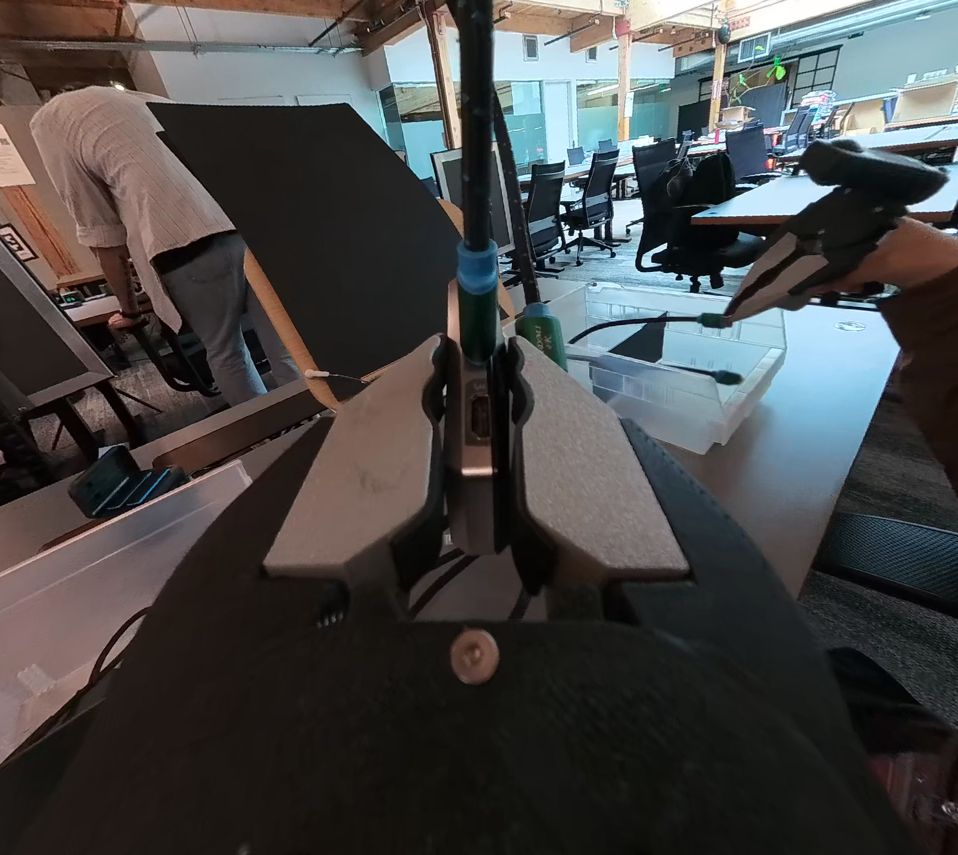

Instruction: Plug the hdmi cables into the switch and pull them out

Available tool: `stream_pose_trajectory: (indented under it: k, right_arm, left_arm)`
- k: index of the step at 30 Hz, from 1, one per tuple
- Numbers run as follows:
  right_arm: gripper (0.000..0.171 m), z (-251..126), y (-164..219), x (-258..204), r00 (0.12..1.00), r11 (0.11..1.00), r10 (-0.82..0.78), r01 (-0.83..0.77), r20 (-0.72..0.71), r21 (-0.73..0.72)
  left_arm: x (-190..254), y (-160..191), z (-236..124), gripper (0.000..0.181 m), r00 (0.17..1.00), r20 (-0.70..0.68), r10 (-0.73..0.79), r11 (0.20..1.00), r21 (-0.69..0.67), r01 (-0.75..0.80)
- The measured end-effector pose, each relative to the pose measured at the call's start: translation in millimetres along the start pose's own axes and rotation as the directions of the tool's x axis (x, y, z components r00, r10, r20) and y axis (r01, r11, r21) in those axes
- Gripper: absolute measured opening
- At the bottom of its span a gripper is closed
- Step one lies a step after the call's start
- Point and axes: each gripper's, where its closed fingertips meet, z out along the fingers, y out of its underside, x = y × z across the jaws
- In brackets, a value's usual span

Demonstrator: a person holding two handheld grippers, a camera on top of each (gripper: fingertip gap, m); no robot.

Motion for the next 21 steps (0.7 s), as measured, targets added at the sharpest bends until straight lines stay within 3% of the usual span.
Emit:
stream_pose_trajectory:
  k: [1,2,4,6,8,12,17,21]
  right_arm:
    - [0.016,3.8,1.5,-8.2,0.999,1.000,0.015,-0.014,0.039,-0.014]
    - [0.040,9.3,7.6,-14.8,0.997,0.998,0.033,-0.028,0.072,-0.061]
    - [0.039,19.1,27.0,-12.1,0.996,0.976,0.073,-0.060,0.054,-0.207]
    - [0.033,23.6,34.2,-7.6,0.992,0.961,0.120,-0.105,0.042,-0.257]
    - [0.026,23.7,28.9,3.7,0.986,0.963,0.164,-0.159,0.007,-0.219]
    - [0.044,17.5,4.8,46.2,0.946,0.953,0.288,-0.298,-0.149,-0.050]
    - [0.042,29.9,-23.2,89.1,0.885,0.929,0.370,-0.344,-0.284,0.139]
    - [0.040,50.6,-20.1,94.1,0.873,0.926,0.373,-0.371,-0.315,0.069]
  left_arm:
    - [0.7,0.7,0.4,0.019,1.000,-0.003,0.000,1.000,-0.003,0.000]
    - [1.5,1.2,0.6,0.019,1.000,-0.006,0.000,1.000,-0.006,0.000]
    - [3.1,1.1,0.3,0.020,1.000,-0.011,0.004,1.000,-0.008,-0.004]
    - [3.9,-0.2,-0.8,0.020,1.000,-0.014,0.006,1.000,-0.007,-0.006]
    - [3.7,-1.4,-2.1,0.019,1.000,-0.016,0.005,1.000,-0.005,-0.005]
    - [1.9,-2.1,-3.1,0.019,1.000,-0.015,0.000,1.000,-0.001,0.000]
    - [4.0,0.2,-0.5,0.020,1.000,-0.024,-0.005,1.000,-0.008,0.005]
    - [6.1,-0.3,-0.5,0.020,1.000,-0.026,0.004,1.000,-0.009,-0.004]
